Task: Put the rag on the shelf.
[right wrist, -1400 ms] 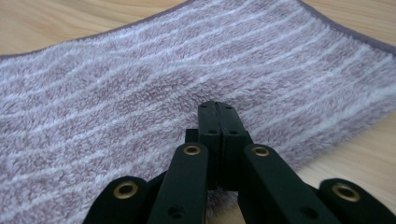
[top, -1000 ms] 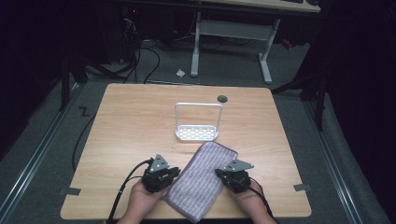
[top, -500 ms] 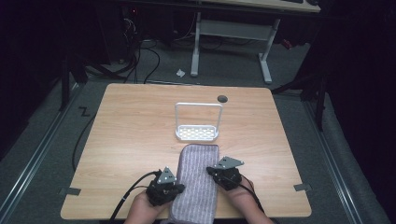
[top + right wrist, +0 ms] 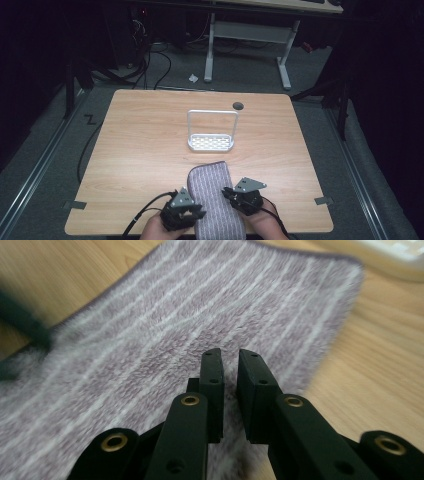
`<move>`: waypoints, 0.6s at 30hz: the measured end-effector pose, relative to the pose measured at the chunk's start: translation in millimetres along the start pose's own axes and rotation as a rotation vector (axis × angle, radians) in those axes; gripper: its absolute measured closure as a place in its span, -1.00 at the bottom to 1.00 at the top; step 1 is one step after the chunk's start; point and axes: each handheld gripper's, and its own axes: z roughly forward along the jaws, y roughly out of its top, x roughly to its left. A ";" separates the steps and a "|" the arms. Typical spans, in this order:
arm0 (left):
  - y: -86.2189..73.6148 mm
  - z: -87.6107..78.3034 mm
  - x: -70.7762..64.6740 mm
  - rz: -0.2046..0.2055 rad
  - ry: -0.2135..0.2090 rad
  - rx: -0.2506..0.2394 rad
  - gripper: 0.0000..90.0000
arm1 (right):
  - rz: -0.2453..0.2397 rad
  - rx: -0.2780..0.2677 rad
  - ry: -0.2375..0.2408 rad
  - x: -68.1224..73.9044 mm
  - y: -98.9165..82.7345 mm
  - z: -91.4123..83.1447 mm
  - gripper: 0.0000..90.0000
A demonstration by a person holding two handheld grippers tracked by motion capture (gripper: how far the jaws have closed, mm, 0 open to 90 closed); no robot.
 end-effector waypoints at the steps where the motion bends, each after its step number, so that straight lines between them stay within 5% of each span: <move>1: 0.0 0.0 0.0 0.000 0.000 0.000 0.45 | 0.000 0.000 0.000 0.0 0.0 0.0 0.80; 2: 7.1 0.9 18.6 -0.054 0.071 -0.044 0.37 | -0.003 -0.008 -0.021 -2.2 -1.2 -4.4 0.77; 5: 17.5 12.2 39.5 -0.106 0.185 -0.052 0.23 | 0.019 0.015 -0.032 -7.1 -7.6 -5.3 0.77; 9: 24.1 32.9 52.5 -0.109 0.292 -0.013 0.13 | 0.023 0.028 -0.034 -5.6 -16.9 -10.5 0.77; 18: 38.0 54.2 46.1 -0.110 0.208 -0.027 0.29 | 0.030 0.036 -0.039 1.7 -27.5 -23.9 0.76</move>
